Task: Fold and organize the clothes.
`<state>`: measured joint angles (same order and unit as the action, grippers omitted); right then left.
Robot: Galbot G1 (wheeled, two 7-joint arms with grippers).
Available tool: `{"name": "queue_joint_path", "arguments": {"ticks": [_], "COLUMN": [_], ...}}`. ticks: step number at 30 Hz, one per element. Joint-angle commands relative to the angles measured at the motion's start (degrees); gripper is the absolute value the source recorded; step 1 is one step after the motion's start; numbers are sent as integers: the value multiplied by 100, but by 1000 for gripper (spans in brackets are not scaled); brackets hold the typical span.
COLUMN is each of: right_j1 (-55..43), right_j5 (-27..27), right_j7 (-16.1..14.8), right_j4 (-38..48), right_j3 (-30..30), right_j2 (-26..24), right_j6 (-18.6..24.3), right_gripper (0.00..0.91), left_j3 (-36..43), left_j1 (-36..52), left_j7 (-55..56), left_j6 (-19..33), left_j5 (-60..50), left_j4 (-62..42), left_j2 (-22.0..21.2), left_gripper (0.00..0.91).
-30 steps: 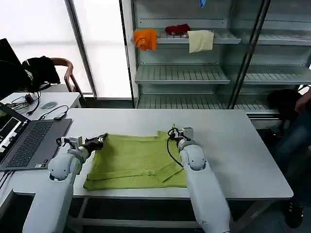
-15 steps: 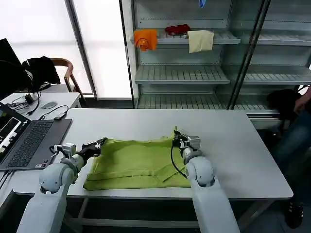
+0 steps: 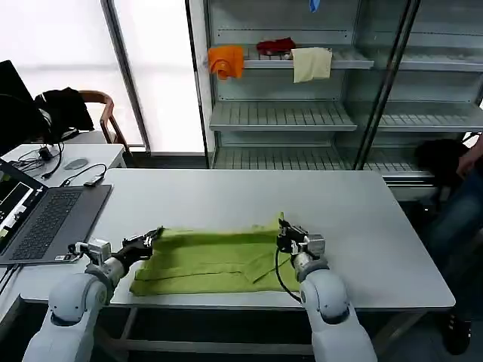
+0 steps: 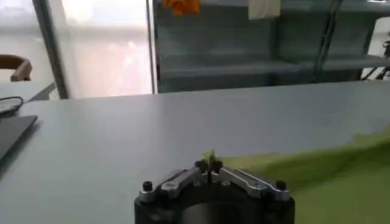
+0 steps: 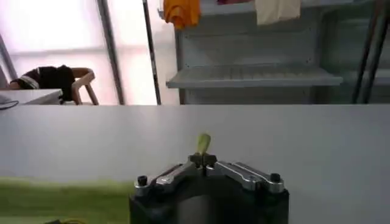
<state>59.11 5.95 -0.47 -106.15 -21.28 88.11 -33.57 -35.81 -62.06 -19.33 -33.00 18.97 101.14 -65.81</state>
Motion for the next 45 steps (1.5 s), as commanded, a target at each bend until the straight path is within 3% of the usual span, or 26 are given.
{"name": "queue_joint_path", "arguments": {"ticks": [1, 16, 22, 23, 24, 30, 39, 42, 43, 44, 45], "right_j1": [616, 906, 1004, 1019, 1026, 1058, 1146, 1132, 1104, 1104, 1065], "right_j5": [-60, -445, -915, -1034, -1118, -1902, -2076, -1639, -1091, -955, -496], "right_j7": [-57, -174, -230, -216, -183, -80, -77, -69, -51, -46, -21], "right_j4": [-507, -718, -701, -693, -684, -577, -797, -943, -1035, -1060, -1167], "right_j3": [-66, -90, -87, -93, -95, -188, -387, -493, -565, -595, -664], "right_j2": [-56, -7, 19, 34, 47, 25, -106, -128, -138, -145, -167], "right_j6": [9, 23, 38, 40, 44, 259, 386, 382, 367, 365, 340], "right_gripper": [0, 0, 0, 907, 907, 907, 907, 907, 907, 907, 907], "left_j3": [-177, -278, -248, -243, -236, -199, -272, -355, -380, -418, -462], "left_j1": [-442, -801, -836, -836, -834, -826, -932, -1018, -1046, -1090, -1164], "left_j7": [-43, -147, -139, -137, -128, -61, 23, 183, 286, 433, 620], "left_j6": [-1, 69, 112, 112, 112, 122, 128, 141, 151, 201, 295], "left_j5": [7, -268, -339, -362, -383, -473, -411, -198, -103, -10, 48], "left_j4": [377, 586, 555, 550, 547, 547, 700, 836, 895, 970, 1071], "left_j2": [26, -22, -93, -111, -123, -193, -304, -375, -392, -437, -494], "left_gripper": [10, 10, 40, 262, 907, 907, 907, 907, 907, 907, 907]}}
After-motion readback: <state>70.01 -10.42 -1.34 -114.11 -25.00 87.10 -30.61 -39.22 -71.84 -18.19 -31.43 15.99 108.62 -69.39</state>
